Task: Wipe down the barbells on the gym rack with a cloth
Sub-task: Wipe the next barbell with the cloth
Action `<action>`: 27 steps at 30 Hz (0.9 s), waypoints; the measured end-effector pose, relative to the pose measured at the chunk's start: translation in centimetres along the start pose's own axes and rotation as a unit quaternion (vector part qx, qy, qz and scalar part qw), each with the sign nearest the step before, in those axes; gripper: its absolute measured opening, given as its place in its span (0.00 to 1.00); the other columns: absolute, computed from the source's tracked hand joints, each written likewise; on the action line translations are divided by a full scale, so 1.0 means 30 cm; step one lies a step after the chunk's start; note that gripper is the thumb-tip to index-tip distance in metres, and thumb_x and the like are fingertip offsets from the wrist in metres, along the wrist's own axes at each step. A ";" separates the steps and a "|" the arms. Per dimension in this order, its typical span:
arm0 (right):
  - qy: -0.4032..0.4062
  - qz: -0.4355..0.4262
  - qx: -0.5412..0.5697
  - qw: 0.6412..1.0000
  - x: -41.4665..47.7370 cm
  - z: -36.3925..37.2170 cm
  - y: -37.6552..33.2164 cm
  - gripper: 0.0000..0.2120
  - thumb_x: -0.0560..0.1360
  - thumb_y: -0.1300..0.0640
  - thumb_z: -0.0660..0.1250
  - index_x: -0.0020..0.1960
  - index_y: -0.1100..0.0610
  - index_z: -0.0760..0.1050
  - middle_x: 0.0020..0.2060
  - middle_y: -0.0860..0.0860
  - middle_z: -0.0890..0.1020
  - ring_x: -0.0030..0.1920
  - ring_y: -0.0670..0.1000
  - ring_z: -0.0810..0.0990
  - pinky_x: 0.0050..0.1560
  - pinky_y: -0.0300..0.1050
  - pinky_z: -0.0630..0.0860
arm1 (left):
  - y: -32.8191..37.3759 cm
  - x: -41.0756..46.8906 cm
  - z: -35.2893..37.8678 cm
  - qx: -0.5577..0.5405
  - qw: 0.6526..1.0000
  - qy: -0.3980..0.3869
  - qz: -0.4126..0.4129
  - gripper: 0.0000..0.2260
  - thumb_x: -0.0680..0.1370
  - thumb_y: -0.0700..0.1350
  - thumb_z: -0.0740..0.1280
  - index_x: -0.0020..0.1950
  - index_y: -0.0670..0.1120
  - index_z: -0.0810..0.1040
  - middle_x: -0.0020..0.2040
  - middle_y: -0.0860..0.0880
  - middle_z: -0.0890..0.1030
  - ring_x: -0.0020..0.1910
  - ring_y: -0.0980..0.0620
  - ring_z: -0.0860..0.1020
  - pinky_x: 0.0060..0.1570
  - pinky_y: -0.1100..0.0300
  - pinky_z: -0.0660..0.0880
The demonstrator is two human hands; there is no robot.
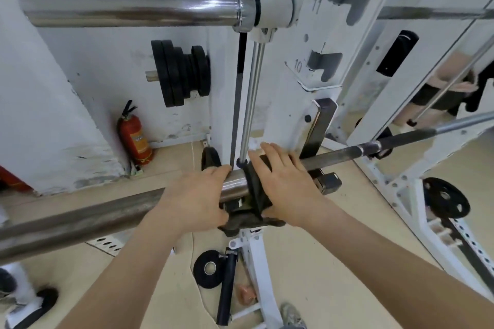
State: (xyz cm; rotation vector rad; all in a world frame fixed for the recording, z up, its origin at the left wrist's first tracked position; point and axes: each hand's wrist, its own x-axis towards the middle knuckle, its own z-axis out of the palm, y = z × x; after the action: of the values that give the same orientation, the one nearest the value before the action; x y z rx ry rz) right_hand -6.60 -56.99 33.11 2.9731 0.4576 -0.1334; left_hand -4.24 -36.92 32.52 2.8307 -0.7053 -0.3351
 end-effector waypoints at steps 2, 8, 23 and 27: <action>0.097 -0.006 -0.005 0.995 0.021 0.066 -0.012 0.42 0.62 0.49 0.78 0.71 0.57 0.64 0.63 0.59 0.72 0.63 0.61 0.71 0.65 0.57 0.70 | 0.032 -0.021 0.030 0.093 0.993 0.050 -0.052 0.37 0.69 0.57 0.69 0.73 0.57 0.55 0.63 0.55 0.71 0.59 0.51 0.73 0.53 0.53 0.74; -0.122 -0.087 0.085 0.985 0.149 -0.089 0.066 0.25 0.62 0.46 0.76 0.55 0.48 0.71 0.47 0.48 0.77 0.44 0.49 0.76 0.40 0.42 0.74 | 0.002 0.042 0.009 0.041 0.997 0.016 -0.058 0.20 0.68 0.50 0.70 0.57 0.57 0.69 0.44 0.55 0.77 0.41 0.53 0.76 0.32 0.60 0.69; -0.424 -0.069 0.301 0.852 0.353 -0.096 0.097 0.26 0.65 0.45 0.78 0.57 0.58 0.78 0.51 0.54 0.84 0.51 0.56 0.83 0.58 0.53 0.78 | 0.022 0.015 0.092 0.180 0.966 0.180 -0.047 0.19 0.69 0.46 0.70 0.58 0.52 0.70 0.40 0.50 0.77 0.33 0.48 0.72 0.30 0.57 0.67; -0.097 -0.138 0.042 0.985 0.201 -0.049 0.049 0.22 0.64 0.44 0.75 0.54 0.50 0.74 0.46 0.48 0.79 0.45 0.51 0.78 0.43 0.45 0.75 | -0.024 0.110 -0.039 -0.055 0.990 -0.119 -0.052 0.17 0.64 0.49 0.73 0.49 0.53 0.72 0.38 0.54 0.78 0.34 0.56 0.76 0.29 0.62 0.68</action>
State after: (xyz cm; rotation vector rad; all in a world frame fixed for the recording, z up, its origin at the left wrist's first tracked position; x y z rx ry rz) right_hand -0.34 -56.41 34.08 2.9200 0.8541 -0.4754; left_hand -0.76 -37.71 32.89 2.7560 -0.5628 -0.7145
